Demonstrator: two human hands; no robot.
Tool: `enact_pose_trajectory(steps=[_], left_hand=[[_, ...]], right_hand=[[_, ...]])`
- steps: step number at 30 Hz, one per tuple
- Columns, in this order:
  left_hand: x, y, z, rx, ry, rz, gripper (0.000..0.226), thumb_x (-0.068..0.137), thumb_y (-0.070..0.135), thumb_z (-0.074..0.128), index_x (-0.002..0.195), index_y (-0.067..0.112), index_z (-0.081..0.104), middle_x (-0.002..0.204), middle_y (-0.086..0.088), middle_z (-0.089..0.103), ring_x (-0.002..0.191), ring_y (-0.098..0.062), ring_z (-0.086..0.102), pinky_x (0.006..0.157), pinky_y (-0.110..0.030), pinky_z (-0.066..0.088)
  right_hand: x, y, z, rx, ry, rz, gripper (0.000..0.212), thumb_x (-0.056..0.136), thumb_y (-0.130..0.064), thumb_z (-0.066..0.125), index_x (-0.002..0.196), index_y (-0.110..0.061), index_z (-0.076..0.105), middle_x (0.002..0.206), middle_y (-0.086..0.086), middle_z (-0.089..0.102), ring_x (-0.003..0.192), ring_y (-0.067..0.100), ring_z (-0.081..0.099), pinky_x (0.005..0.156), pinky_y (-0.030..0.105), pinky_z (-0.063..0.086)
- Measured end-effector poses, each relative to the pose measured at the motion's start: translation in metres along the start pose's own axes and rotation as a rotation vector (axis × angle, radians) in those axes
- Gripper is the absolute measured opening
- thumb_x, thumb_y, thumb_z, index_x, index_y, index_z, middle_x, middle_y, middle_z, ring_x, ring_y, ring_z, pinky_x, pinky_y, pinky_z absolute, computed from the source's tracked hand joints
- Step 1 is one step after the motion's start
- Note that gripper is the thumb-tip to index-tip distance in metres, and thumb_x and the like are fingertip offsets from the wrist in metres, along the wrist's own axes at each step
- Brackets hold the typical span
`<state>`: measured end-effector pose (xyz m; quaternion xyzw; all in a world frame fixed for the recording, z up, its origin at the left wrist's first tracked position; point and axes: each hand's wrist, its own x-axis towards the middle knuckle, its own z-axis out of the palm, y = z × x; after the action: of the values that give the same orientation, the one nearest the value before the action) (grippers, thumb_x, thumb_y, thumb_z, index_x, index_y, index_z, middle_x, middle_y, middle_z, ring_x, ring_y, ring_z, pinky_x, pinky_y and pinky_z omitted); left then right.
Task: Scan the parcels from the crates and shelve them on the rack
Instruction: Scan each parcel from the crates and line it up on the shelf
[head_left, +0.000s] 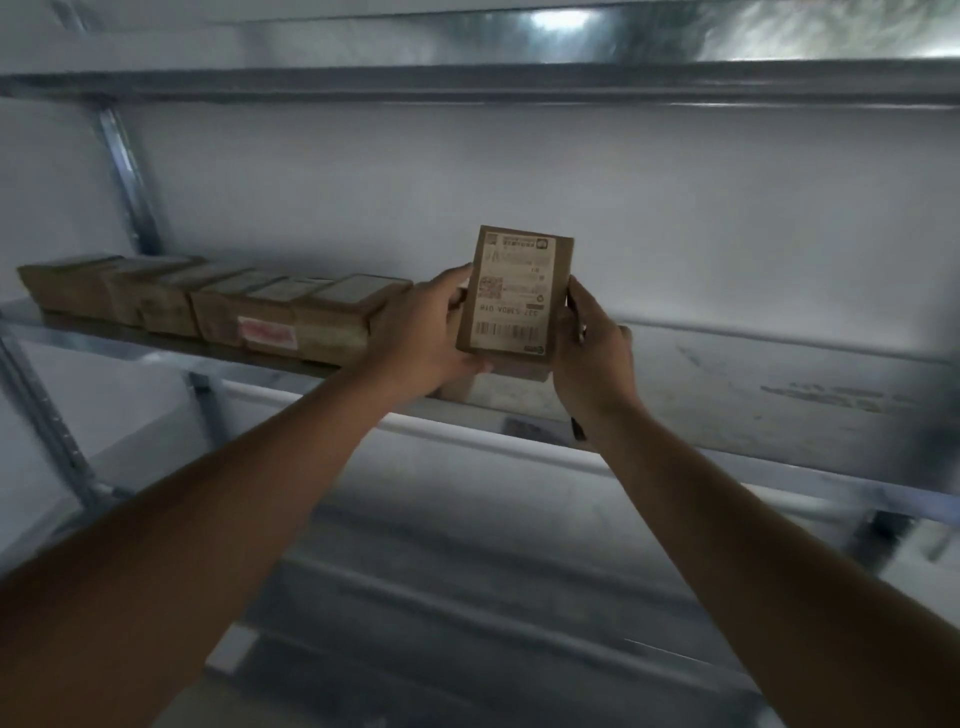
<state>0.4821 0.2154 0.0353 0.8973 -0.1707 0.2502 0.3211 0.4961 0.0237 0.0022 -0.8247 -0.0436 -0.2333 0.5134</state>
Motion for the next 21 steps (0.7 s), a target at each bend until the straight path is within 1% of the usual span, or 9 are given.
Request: enact_pose_trajectory(steps=[3, 7, 9, 11, 13, 14, 16, 18, 21], left_hand=[[0.025, -0.029, -0.008, 0.006, -0.117, 0.025, 0.107, 0.064, 0.037, 0.102, 0.157, 0.027, 0.049, 0.146, 0.005, 0.065, 0.135, -0.017, 0.06, 0.107, -0.032, 0.048], [0.051, -0.054, -0.011, -0.005, -0.197, 0.01, 0.106, 0.058, 0.04, 0.103, 0.151, 0.028, 0.055, 0.144, 0.006, 0.066, 0.132, -0.018, 0.06, 0.107, -0.05, 0.054], [0.061, -0.063, -0.01, 0.003, -0.229, 0.023, 0.095, 0.058, 0.039, 0.103, 0.143, 0.025, 0.062, 0.136, 0.008, 0.068, 0.125, -0.016, 0.062, 0.097, -0.04, 0.055], [0.068, -0.068, -0.009, 0.03, -0.259, 0.039, 0.087, 0.057, 0.039, 0.104, 0.135, 0.023, 0.069, 0.125, 0.011, 0.068, 0.114, -0.015, 0.063, 0.075, -0.023, 0.046], [0.073, -0.074, -0.006, 0.056, -0.285, 0.07, 0.082, 0.054, 0.044, 0.104, 0.128, 0.023, 0.073, 0.12, 0.007, 0.073, 0.107, -0.014, 0.065, 0.064, -0.017, 0.038], [0.075, -0.076, -0.004, 0.065, -0.294, 0.075, 0.082, 0.054, 0.044, 0.104, 0.128, 0.024, 0.074, 0.12, 0.005, 0.073, 0.105, -0.013, 0.065, 0.063, -0.015, 0.036], [0.079, -0.081, -0.003, 0.08, -0.307, 0.086, 0.084, 0.052, 0.046, 0.104, 0.128, 0.025, 0.074, 0.122, 0.005, 0.072, 0.105, -0.01, 0.063, 0.064, -0.013, 0.035], [0.084, -0.087, -0.002, 0.107, -0.335, 0.089, 0.086, 0.05, 0.051, 0.104, 0.126, 0.025, 0.075, 0.123, 0.004, 0.071, 0.108, -0.014, 0.065, 0.065, -0.014, 0.037], [0.089, -0.089, 0.0, 0.168, -0.39, 0.057, 0.082, 0.047, 0.057, 0.103, 0.116, 0.02, 0.078, 0.116, 0.002, 0.07, 0.103, -0.015, 0.065, 0.067, -0.026, 0.051]], right_hand=[[0.013, -0.01, 0.015, -0.094, -0.006, 0.069, 0.041, 0.106, -0.048, 0.03, 0.14, -0.057, 0.051, 0.116, -0.008, 0.066, 0.125, 0.027, 0.058, 0.097, 0.052, 0.059], [0.032, -0.014, 0.025, -0.204, -0.039, 0.156, 0.039, 0.112, -0.04, 0.034, 0.145, -0.047, 0.054, 0.123, -0.002, 0.065, 0.13, 0.031, 0.055, 0.099, 0.052, 0.055], [0.04, -0.01, 0.029, -0.267, -0.065, 0.189, 0.04, 0.113, -0.041, 0.035, 0.148, -0.041, 0.054, 0.13, 0.001, 0.066, 0.136, 0.033, 0.051, 0.104, 0.056, 0.051], [0.047, -0.007, 0.031, -0.316, -0.108, 0.205, 0.039, 0.113, -0.042, 0.036, 0.145, -0.038, 0.056, 0.133, -0.001, 0.066, 0.138, 0.035, 0.049, 0.108, 0.06, 0.048], [0.055, -0.003, 0.032, -0.356, -0.149, 0.219, 0.039, 0.113, -0.039, 0.038, 0.146, -0.035, 0.058, 0.137, 0.002, 0.065, 0.135, 0.036, 0.052, 0.108, 0.057, 0.048], [0.059, -0.002, 0.031, -0.37, -0.165, 0.229, 0.04, 0.113, -0.038, 0.04, 0.148, -0.032, 0.058, 0.14, 0.003, 0.064, 0.129, 0.034, 0.056, 0.105, 0.051, 0.05], [0.063, -0.001, 0.033, -0.354, -0.188, 0.269, 0.041, 0.113, -0.035, 0.044, 0.151, -0.026, 0.057, 0.133, 0.006, 0.064, 0.101, 0.023, 0.064, 0.08, 0.034, 0.053], [0.066, 0.001, 0.036, -0.34, -0.211, 0.296, 0.041, 0.113, -0.035, 0.047, 0.152, -0.024, 0.056, 0.129, 0.007, 0.065, 0.079, 0.016, 0.059, 0.062, 0.028, 0.045], [0.07, 0.003, 0.042, -0.353, -0.248, 0.298, 0.041, 0.112, -0.035, 0.05, 0.15, -0.024, 0.058, 0.142, 0.008, 0.064, 0.101, 0.023, 0.063, 0.081, 0.033, 0.047]])
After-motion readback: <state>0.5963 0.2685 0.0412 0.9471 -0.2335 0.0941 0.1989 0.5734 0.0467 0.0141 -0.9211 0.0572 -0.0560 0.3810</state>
